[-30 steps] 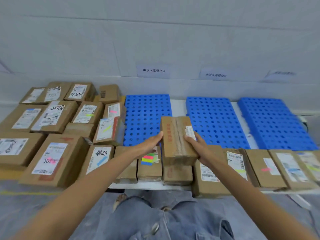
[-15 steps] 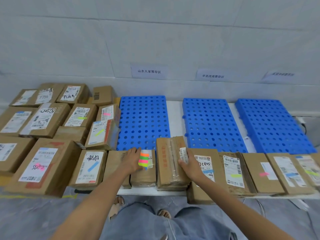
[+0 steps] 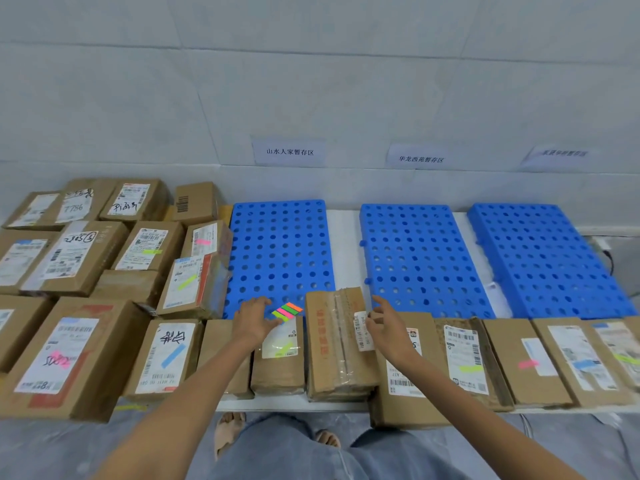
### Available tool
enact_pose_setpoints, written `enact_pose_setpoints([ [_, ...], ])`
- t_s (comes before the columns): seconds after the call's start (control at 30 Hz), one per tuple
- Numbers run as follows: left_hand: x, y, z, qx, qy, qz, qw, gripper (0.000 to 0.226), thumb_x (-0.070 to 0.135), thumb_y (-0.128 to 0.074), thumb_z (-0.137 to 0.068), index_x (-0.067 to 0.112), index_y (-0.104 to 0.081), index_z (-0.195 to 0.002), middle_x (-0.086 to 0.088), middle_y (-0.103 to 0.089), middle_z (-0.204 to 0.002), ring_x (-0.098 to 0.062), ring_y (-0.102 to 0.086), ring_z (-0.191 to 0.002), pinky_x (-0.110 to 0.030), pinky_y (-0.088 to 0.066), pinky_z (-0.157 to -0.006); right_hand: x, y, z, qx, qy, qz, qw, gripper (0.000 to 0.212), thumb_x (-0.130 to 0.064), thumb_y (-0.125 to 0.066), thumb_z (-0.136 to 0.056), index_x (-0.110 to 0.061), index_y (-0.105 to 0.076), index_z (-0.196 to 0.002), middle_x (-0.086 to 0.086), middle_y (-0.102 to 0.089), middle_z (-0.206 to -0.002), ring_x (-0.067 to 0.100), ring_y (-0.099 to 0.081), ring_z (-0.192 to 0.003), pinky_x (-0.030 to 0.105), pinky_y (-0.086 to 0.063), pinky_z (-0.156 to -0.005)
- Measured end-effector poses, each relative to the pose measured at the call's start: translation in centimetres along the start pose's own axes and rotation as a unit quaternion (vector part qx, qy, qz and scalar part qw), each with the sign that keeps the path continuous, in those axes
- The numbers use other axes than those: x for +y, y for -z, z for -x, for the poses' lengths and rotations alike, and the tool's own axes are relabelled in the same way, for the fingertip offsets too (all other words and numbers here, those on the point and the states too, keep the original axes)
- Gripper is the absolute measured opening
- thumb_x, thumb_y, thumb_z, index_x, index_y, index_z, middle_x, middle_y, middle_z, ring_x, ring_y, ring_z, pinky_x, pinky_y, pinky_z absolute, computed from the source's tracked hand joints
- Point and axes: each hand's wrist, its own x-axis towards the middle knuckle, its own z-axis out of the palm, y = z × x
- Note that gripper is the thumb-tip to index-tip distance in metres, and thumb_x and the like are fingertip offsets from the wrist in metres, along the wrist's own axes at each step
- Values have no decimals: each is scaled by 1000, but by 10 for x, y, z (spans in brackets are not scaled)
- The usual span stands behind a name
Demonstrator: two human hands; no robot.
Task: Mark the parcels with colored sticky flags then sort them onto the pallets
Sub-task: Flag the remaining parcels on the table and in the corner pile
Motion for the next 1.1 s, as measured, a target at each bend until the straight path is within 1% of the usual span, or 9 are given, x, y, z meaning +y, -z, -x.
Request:
enact_pose_setpoints([
  [0.1,11,-9,-2,-13,-1,-45,999,38,38,-64,-86,17,-56,-117,-4,-58,-120,-22,-51,-113,-35,-39,-95,-1,3,-2,-3,19,13,1000,45,-12,-46,-97,-13,-35,-141,9,-46,-134,15,-53,-106,13,-43,-77],
  [0.23,19,-11,-2,-27,10,-41,999,31,28,-71,-82,16,-56,-107,-5,-61,-110,-23,-53,-105,-36,-45,-88,-2,8,-6,-9,35,23,999,35,-13,-46,-97,-15,-46,-132,8,-50,-129,18,-52,-114,25,-44,-90],
  [0.37,19,-8,-8,-8,27,51,998,44,12,-76,-75,14,-50,-110,-5,-55,-112,-24,-52,-106,-30,-42,-77,-5,8,-11,5,40,11,999,30,-13,-47,-96,-15,-52,-125,2,-52,-128,14,-51,-110,30,-45,-95],
  [0.47,24,2,-7,-1,57,161,985,38,0,-66,-83,9,-46,-113,-6,-53,-87,-22,-52,-82,-27,-41,-60,-10,6,-13,13,48,-7,999,25,-13,-48,-96,-16,-56,-120,-1,-54,-124,13,-52,-109,27,-44,-94],
  [0.53,30,17,-10,12,136,305,942,35,-7,-57,-87,7,-46,-118,-6,-48,-76,-25,-50,-74,-34,-45,-62,-17,5,-12,22,65,-35,997,18,-14,-48,-96,-21,-58,-110,-4,-57,-117,11,-53,-106,27,-44,-93],
  [0.63,47,48,-7,1,203,530,823,44,-11,-48,-91,13,-41,-127,-9,-42,-76,-30,-51,-76,-38,-50,-66,-32,4,-12,28,110,-62,992,14,-18,-50,-96,-20,-61,-105,-8,-62,-108,6,-56,-101,18,-44,-85],
  [0.73,75,75,15,-42,132,580,802,50,-8,-54,-90,1,-36,-137,-11,-47,-80,-30,-63,-90,-40,-50,-91,-58,-2,-13,0,127,-100,987,18,-17,-50,-96,-17,-60,-111,-4,-64,-103,3,-60,-95,11,-44,-77],
  [0.83,105,89,42,-95,51,579,808,11,-1,-60,-89,-1,-52,-96,-17,-55,-89,-19,-71,-84,-41,-52,-94,-88,-12,-12,-18,137,-151,979,32,-21,-51,-96,-23,-48,-128,0,-62,-102,11,-61,-94,21,-50,-79],
  [1.1,135,108,67,-165,-9,496,852,26,27,-65,-88,14,-67,-110,-9,-68,-106,-17,-68,-93,-36,-57,-84,-119,8,-3,30,273,-168,947,46,1,-51,-92,-23,-45,-131,-1,-58,-89,0,-56,-72,8,-46,-64],
])
